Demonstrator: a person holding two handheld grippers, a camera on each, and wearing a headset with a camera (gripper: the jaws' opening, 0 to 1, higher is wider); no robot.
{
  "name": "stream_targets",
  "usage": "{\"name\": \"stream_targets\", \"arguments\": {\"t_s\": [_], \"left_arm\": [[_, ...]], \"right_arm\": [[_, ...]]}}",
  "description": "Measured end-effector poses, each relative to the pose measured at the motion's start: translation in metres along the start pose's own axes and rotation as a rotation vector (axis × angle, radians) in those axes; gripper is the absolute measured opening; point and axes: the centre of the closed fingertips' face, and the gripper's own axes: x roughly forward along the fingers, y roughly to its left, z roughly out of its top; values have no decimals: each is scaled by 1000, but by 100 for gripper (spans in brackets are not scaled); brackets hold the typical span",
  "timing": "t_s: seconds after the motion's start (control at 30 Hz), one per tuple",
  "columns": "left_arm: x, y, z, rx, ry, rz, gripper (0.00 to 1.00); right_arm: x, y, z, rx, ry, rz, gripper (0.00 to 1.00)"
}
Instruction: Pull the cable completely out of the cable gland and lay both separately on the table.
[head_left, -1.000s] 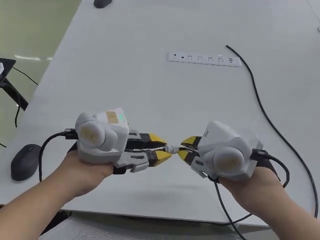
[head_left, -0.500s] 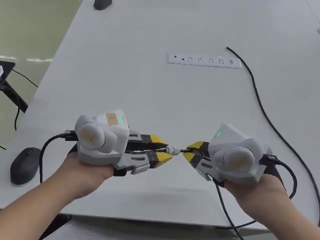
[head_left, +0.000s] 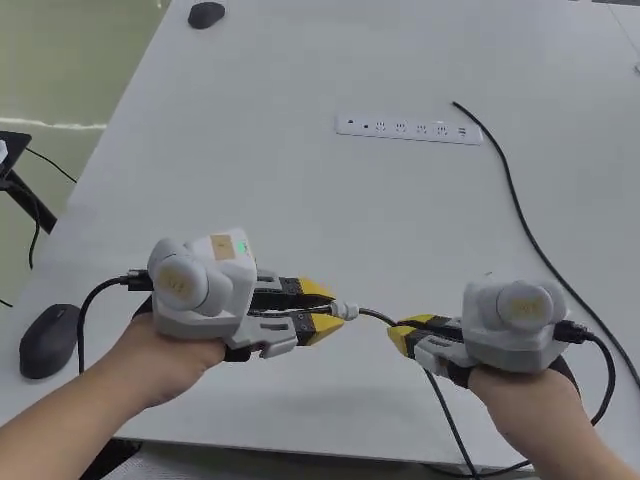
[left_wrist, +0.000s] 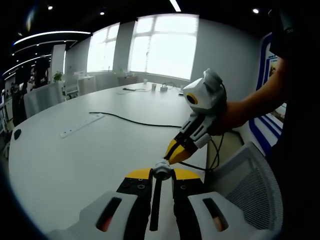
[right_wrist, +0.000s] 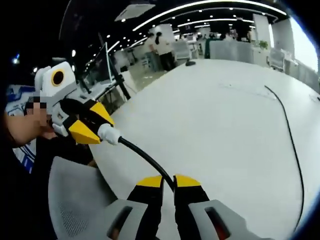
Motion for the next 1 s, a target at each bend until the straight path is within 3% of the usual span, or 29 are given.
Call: {"name": "stream_targets", "arguments": {"t_s": [0.07, 0.33, 0.43, 0.63, 1.0], "left_arm": [[0, 0, 0, 1, -1, 0, 15], [1, -3, 0, 5, 3, -1, 15], [1, -3, 0, 1, 0, 1, 15], [0, -6, -1, 3, -1, 3, 15], [-2, -3, -1, -4, -5, 13, 15]], "right_arm": [[0, -5, -5, 71, 0, 2, 2], [1, -16, -24, 188, 30, -8, 2], [3, -19, -32, 268, 44, -11, 2], [3, -17, -36, 284, 50, -12, 2], [1, -13, -35, 193, 40, -6, 2]]}}
